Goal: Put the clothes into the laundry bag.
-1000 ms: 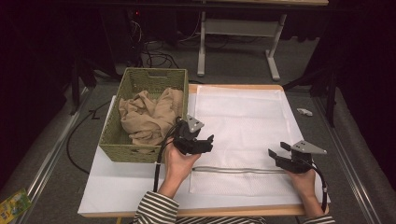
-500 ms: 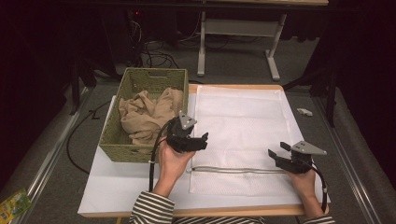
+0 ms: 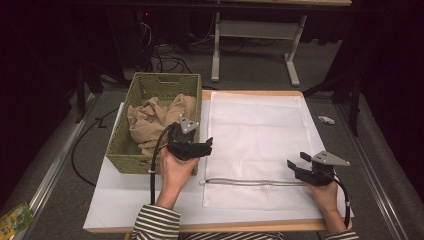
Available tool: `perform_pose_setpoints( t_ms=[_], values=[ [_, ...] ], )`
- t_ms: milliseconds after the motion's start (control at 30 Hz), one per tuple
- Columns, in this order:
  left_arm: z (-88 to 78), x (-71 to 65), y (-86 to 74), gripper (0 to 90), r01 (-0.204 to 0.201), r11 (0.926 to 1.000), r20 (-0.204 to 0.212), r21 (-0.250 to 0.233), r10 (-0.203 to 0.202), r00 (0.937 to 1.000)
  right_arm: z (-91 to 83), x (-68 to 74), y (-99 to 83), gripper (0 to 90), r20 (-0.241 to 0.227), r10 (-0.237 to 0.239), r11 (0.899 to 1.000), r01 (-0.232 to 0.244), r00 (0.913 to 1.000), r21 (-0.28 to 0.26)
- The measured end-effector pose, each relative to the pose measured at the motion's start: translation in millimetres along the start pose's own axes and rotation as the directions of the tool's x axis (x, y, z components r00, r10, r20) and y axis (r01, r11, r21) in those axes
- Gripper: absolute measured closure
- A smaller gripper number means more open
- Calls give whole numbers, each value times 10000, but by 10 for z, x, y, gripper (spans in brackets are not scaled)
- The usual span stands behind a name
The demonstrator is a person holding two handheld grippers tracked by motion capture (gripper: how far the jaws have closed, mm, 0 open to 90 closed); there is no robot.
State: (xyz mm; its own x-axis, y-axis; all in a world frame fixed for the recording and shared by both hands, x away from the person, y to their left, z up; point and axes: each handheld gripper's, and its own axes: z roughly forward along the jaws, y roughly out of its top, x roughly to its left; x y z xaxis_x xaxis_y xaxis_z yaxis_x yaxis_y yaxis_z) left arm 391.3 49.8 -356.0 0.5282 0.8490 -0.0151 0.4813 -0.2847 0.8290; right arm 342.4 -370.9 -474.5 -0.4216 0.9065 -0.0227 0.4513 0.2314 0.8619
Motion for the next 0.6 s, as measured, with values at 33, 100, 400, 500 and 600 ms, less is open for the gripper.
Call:
perform_pose_setpoints(
  t_ms=[33,100,400,500,600],
  values=[
    [-9,16,-1,160,21,10000,-12,-5,-21,10000,-2,2,0,358,5,8,10000,-8,10000,29],
    [-23,49,0,150,128,9999,-7,-17,-128,9999,-6,6,-1,357,-6,41,10000,-41,10000,19],
    [-52,160,6,148,216,9997,-430,123,-211,9989,-6,0,-1,357,-1,6,10000,-6,10000,-11],
    [-47,192,4,146,272,9991,-644,327,-250,9976,-6,3,-1,357,0,25,10000,-25,10000,2],
    [-52,222,-1,146,318,9988,-842,371,-286,9960,-5,5,-2,357,-25,55,10000,-54,10000,9]
  ],
)
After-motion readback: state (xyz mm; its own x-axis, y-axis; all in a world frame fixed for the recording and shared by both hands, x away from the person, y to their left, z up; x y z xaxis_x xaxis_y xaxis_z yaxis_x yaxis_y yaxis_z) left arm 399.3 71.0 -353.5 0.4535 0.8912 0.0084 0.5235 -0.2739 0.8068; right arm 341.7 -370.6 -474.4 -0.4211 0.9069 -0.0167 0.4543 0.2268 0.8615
